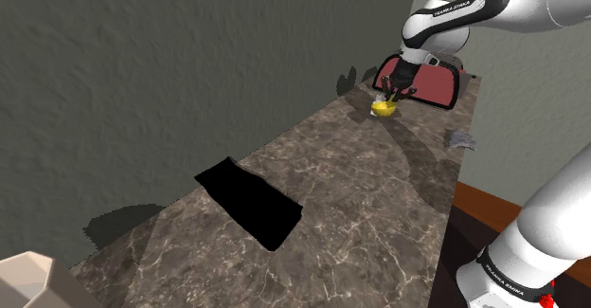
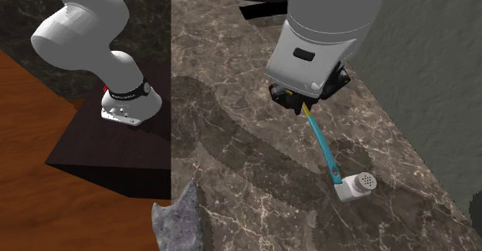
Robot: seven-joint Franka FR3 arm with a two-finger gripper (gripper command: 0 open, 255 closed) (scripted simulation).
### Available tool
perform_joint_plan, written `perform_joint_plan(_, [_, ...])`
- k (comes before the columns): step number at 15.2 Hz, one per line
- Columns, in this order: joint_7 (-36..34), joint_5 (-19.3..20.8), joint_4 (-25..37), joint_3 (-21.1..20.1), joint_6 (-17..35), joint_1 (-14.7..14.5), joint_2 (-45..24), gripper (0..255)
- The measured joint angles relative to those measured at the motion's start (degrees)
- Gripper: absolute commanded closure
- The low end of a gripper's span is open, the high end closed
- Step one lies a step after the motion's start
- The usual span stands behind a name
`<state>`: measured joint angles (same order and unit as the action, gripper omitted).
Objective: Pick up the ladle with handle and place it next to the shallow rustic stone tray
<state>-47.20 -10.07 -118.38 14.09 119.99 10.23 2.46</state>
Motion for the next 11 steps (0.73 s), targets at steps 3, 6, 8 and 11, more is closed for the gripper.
perform_joint_plan(3, [-4.26, 1.0, -4.61, -2.2, 1.61, -1.75, 3.75, 255])
perform_joint_plan(6, [-8.23, 1.83, -8.95, -4.39, 2.55, -3.12, 7.78, 255])
perform_joint_plan(8, [-10.99, 2.1, -11.81, -6.11, 3.41, -4.13, 10.12, 255])
perform_joint_plan(11, [-15.18, 2.24, -14.9, -8.77, 3.93, -5.57, 13.3, 255])
